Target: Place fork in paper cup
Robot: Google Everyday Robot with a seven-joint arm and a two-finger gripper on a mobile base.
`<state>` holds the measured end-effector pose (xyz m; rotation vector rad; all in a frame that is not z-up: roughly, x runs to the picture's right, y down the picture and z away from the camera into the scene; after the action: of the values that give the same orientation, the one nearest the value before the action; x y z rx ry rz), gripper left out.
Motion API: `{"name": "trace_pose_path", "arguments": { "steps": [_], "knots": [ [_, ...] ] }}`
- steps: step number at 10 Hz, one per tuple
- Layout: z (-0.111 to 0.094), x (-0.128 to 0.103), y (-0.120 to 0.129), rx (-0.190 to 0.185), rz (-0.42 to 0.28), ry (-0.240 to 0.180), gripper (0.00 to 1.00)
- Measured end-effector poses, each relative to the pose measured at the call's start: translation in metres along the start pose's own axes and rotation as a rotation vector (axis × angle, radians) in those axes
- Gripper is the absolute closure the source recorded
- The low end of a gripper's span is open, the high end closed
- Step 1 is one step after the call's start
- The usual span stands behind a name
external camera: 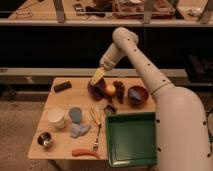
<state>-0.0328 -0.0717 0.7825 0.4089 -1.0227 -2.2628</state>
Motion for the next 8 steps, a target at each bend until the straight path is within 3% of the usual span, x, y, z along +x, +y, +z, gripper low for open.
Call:
{"name": "trace_pose_path", "arguments": {
  "steps": [2,4,6,8],
  "knots": [
    [-0.003,-0.003,-0.020,-0.149,0.075,-0.101,0.20],
    [-0.014,-0.016,-0.048,-0.268,0.153,-0.165,0.20],
    [-0.017,-0.024,-0.070,-0.347,0.194,-0.200,0.20],
    [-0.020,-0.032,-0.076,-0.390,0.216,-0.213,0.20]
  ]
}}
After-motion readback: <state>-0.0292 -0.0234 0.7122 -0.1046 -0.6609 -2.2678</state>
